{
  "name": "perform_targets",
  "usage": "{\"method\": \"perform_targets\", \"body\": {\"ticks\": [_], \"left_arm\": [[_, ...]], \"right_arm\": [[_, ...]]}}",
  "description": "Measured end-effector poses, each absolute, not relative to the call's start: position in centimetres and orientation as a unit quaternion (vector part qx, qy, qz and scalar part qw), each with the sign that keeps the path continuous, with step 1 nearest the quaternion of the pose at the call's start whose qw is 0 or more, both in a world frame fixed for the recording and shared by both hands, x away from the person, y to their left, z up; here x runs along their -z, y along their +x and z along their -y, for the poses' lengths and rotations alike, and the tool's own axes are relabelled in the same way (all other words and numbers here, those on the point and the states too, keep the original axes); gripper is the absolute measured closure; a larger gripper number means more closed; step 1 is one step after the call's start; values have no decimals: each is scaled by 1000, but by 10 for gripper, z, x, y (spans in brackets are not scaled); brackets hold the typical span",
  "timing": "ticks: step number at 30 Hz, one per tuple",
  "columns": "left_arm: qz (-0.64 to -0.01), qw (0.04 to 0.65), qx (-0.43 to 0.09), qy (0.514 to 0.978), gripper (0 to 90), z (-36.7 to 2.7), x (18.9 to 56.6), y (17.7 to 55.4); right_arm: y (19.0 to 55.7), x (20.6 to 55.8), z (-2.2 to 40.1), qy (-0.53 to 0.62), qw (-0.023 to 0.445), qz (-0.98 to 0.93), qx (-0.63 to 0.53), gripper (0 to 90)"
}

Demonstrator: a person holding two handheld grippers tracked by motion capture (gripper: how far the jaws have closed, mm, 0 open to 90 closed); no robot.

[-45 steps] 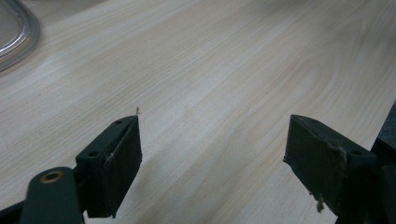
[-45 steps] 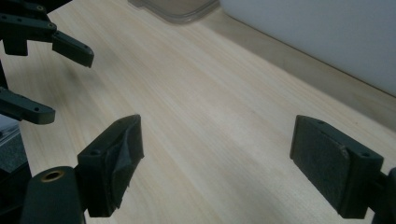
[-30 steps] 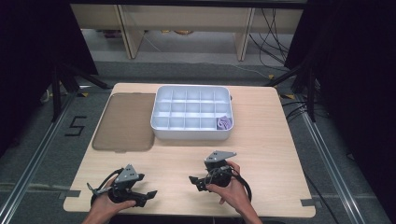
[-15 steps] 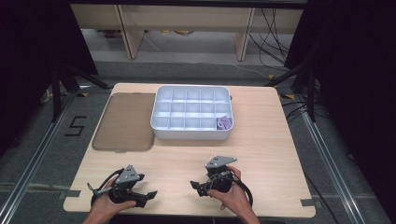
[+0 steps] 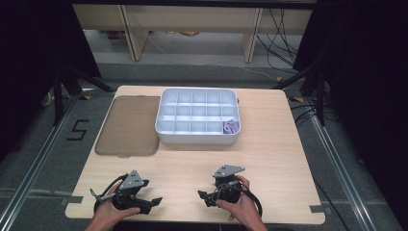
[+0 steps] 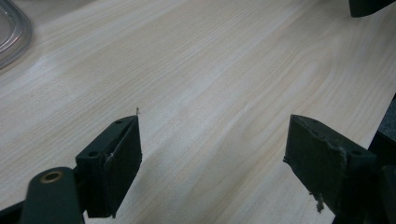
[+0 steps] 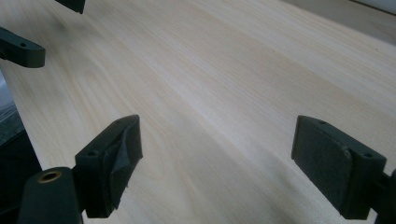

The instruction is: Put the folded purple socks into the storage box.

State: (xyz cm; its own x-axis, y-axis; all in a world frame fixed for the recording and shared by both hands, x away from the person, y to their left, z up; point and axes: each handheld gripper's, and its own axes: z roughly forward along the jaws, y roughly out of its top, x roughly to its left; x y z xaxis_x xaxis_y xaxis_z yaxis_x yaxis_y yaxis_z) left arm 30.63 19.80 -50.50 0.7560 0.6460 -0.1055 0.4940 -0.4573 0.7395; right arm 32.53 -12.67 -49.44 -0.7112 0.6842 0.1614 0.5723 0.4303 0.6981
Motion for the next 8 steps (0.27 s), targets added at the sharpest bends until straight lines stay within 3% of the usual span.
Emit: {"method": "perform_targets", "body": {"ticks": [8], "left_arm": [[-336, 397, -95, 849, 181, -198, 505, 306]], "right_arm": [[325, 497, 128, 374, 72, -844, -378, 168]]}}
